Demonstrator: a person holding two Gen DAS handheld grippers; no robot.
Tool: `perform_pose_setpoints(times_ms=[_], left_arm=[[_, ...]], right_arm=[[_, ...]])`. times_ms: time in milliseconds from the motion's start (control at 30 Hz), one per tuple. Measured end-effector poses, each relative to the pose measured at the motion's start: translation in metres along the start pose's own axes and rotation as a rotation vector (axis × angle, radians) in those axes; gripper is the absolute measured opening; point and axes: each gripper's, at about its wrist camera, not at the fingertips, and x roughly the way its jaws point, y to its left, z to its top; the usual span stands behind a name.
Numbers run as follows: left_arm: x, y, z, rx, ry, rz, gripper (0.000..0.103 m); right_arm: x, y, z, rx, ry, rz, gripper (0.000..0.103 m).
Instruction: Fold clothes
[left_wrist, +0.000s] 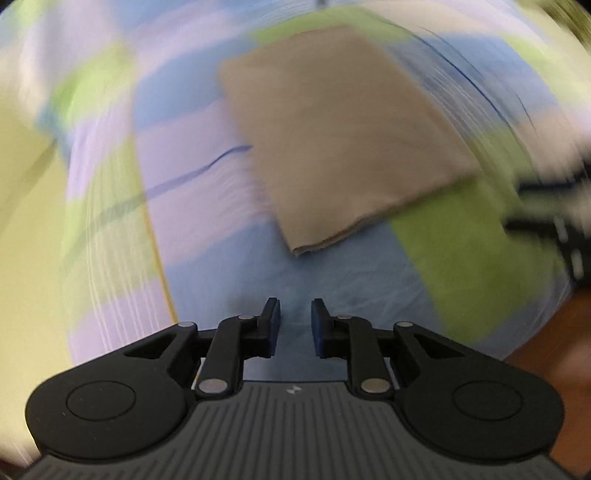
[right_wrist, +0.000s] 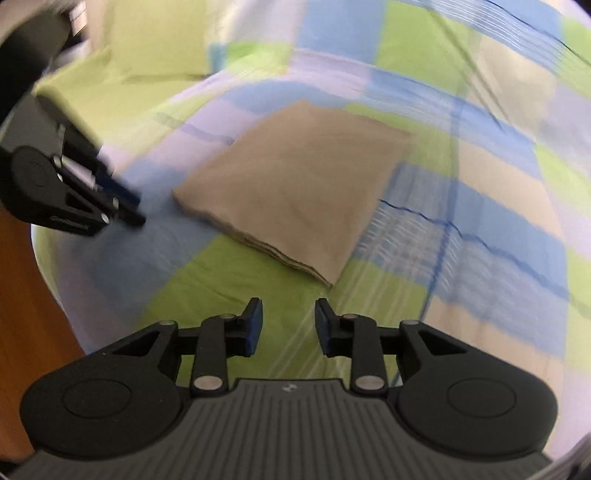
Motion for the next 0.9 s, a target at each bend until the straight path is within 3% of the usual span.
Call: perform_pose_setpoints(times_ms=[100,267,400,567,633,700,800,900], left_arm=[[-0.004,0.004,0.008,-0.112,0.045,0.008,0.034],[-0.013,0.001,0.006,-0.155,0.093,0.019,0.038],[-0.017,-0.004,0.002,-0.141,0.093,0.018,0.039],[-0.015,-0.005,-0.001,-0.099,0.070,-0.004,0.039],[-0.019,-0.008,-0.005,-0.011,0.014,-0.006,0.042],[-0.023,-0.015,-0.013,0.144,-0.074,0.040,0.050],[-0.021,-0.041,-0.041,0.591,-0.252,0.216,0.051],[-0.010,-0.054,-0.066,0.923,-0.341,0.307,0.051]], right_arm=[[-0.022,-0.002,0.001,0.188,-0.031,-0.064,0.034],[-0.032,-0.001,0.012,0.377,-0.039,-0.140,0.037],[-0.028,0.001,0.017,0.372,-0.056,-0.135,0.039],[-0.022,0.003,0.023,0.203,-0.079,-0.108,0.039],[-0.022,0.009,0.025,0.082,-0.080,-0.105,0.039],[-0.021,0.015,0.025,-0.047,-0.078,-0.106,0.039],[-0.013,0.024,0.020,-0.290,-0.069,-0.104,0.039],[0.000,0.031,0.015,-0.473,-0.046,-0.110,0.039]])
